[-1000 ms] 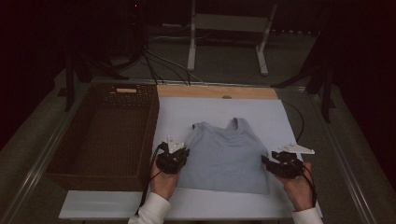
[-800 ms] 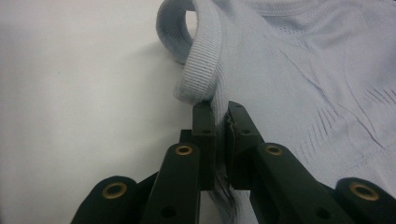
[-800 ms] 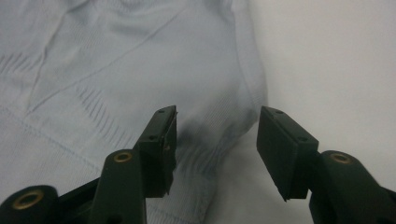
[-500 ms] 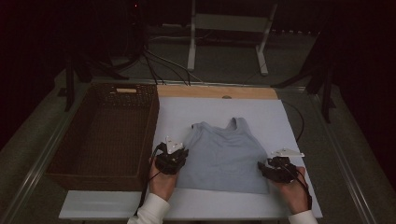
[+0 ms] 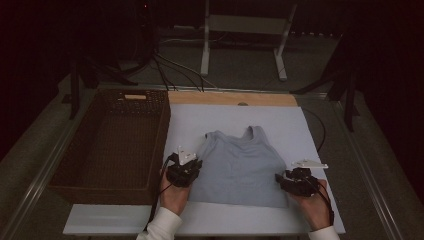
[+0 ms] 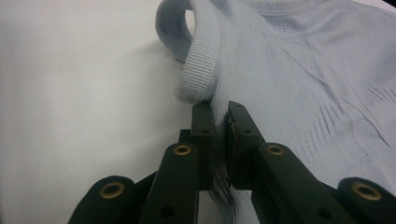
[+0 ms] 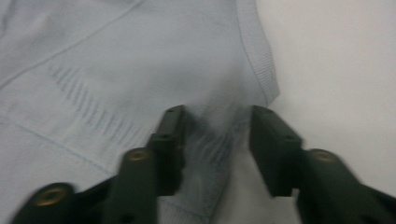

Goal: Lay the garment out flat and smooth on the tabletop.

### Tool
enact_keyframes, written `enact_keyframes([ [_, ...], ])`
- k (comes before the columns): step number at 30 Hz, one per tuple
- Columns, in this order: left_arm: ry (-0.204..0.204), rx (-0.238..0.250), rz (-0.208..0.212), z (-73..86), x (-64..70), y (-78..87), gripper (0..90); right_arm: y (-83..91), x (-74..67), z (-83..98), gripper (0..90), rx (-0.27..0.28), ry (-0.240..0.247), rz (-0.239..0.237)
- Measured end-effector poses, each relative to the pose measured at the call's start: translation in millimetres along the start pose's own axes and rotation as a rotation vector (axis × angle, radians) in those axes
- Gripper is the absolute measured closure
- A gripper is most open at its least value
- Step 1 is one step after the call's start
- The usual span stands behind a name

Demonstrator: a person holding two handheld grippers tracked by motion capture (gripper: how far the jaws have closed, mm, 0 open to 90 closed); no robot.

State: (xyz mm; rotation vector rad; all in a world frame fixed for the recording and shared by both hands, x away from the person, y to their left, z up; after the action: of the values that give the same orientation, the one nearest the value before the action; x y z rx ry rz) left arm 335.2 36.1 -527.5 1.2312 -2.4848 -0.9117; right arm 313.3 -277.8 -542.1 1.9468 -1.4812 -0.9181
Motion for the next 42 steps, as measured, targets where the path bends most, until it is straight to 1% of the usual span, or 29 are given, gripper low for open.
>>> enact_keyframes([
  [2,-0.001,0.006,0.003,-0.3,0.6,0.7,82.1,0.4,-2.3,0.6,40.9,0.002,-0.002,-0.003],
  [3,-0.007,0.013,0.009,-0.7,1.1,1.1,78.9,0.4,-3.5,0.9,39.9,0.002,-0.003,-0.005],
  [5,-0.009,0.028,0.021,-1.6,2.2,2.0,69.4,-1.1,-4.8,2.3,39.3,-0.005,0.007,-0.009],
  [6,-0.009,0.028,0.021,-1.6,2.2,2.0,63.5,-1.1,-4.8,2.3,39.3,-0.005,0.007,-0.009],
  [7,-0.012,0.032,0.032,-1.3,3.4,3.2,60.1,-5.3,-2.3,5.4,40.0,-0.021,0.016,0.021],
  [9,-0.011,0.042,0.034,-1.1,4.2,4.9,56.7,-7.7,0.2,7.5,41.5,-0.032,0.025,0.044],
  [10,-0.011,0.042,0.034,-1.1,4.2,4.9,55.8,-7.7,0.2,7.5,41.5,-0.032,0.025,0.044],
  [11,-0.012,0.046,0.042,-1.2,5.2,7.4,54.3,-9.4,3.0,10.1,41.4,-0.046,0.046,0.070],
  [13,-0.023,0.051,0.048,-0.6,7.1,10.7,52.4,-9.9,4.0,11.6,42.4,-0.053,0.052,0.080],
  [16,-0.038,0.049,0.056,4.3,10.7,15.6,50.5,-10.3,6.0,14.1,45.5,-0.064,0.062,0.097],
  [20,-0.043,0.033,0.060,13.9,11.7,18.3,48.1,-10.3,6.8,16.4,51.5,-0.077,0.060,0.092],
  [23,-0.057,0.013,0.058,22.5,12.7,18.3,45.8,-10.4,5.1,17.3,59.2,-0.082,0.071,0.082],
  [24,-0.057,0.013,0.058,22.5,12.7,18.3,45.6,-10.5,4.5,17.5,59.2,-0.085,0.072,0.077],
  [25,-0.058,-0.001,0.064,27.5,13.7,16.6,45.6,-10.7,3.0,17.8,66.2,-0.087,0.078,0.065],
  [26,-0.054,-0.009,0.071,29.5,14.2,14.9,45.7,-10.6,2.5,18.0,68.7,-0.087,0.086,0.068],
  [28,-0.067,-0.023,0.076,31.2,15.6,10.4,46.6,-10.3,0.9,18.3,75.3,-0.088,0.105,0.065],
  [29,-0.072,-0.030,0.076,31.6,16.2,8.3,48.8,-10.0,0.7,18.4,79.5,-0.087,0.115,0.069],
  [30,-0.083,-0.049,0.077,32.5,16.5,4.7,54.2,-10.0,0.7,18.4,82.4,-0.085,0.121,0.068],
  [31,-0.089,-0.060,0.077,32.9,16.9,2.8,67.4,-9.7,0.6,18.2,86.0,-0.083,0.129,0.064],
  [32,-0.110,-0.077,0.072,33.3,17.7,0.6,76.0,-9.6,0.4,18.0,87.6,-0.083,0.130,0.060],
  [33,-0.127,-0.083,0.065,33.2,18.5,-0.3,82.8,-9.6,0.3,17.8,88.5,-0.083,0.134,0.062],
  [34,-0.151,-0.089,0.049,32.9,19.2,-1.0,86.4,-9.5,0.1,17.6,88.9,-0.082,0.137,0.065],
  [36,-0.160,-0.088,0.041,31.4,18.2,-0.1,88.5,-9.4,-0.1,16.5,89.2,-0.074,0.150,0.076],
  [37,-0.159,-0.085,0.033,30.8,17.4,0.0,88.8,-9.1,1.0,14.8,89.3,-0.061,0.149,0.090],
  [38,-0.149,-0.082,0.025,30.6,15.4,0.0,88.9,-8.9,2.2,13.6,89.4,-0.052,0.149,0.098],
  [39,-0.149,-0.082,0.025,30.6,15.4,0.0,89.0,-8.6,4.1,11.8,89.5,-0.040,0.143,0.110],
  [40,-0.133,-0.084,0.013,31.1,12.2,-0.7,89.0,-8.4,5.2,11.0,89.5,-0.036,0.145,0.118],
  [42,-0.126,-0.085,0.011,31.5,11.6,-1.2,88.8,-8.6,5.8,10.7,89.5,-0.037,0.146,0.118],
])
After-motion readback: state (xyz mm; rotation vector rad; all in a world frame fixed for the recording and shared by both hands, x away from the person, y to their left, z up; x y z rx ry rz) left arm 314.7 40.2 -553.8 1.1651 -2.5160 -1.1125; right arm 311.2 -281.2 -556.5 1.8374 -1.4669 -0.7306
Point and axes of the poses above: each handheld gripper's, and its own axes: y roughly backward along the jaws, z roughly out of its underside, x roughly to its right, the point moved 7 cm from there along -y, roughly forward along the jaws, and after that the axes turned 13 degrees about -y, right-handed, at the moved point
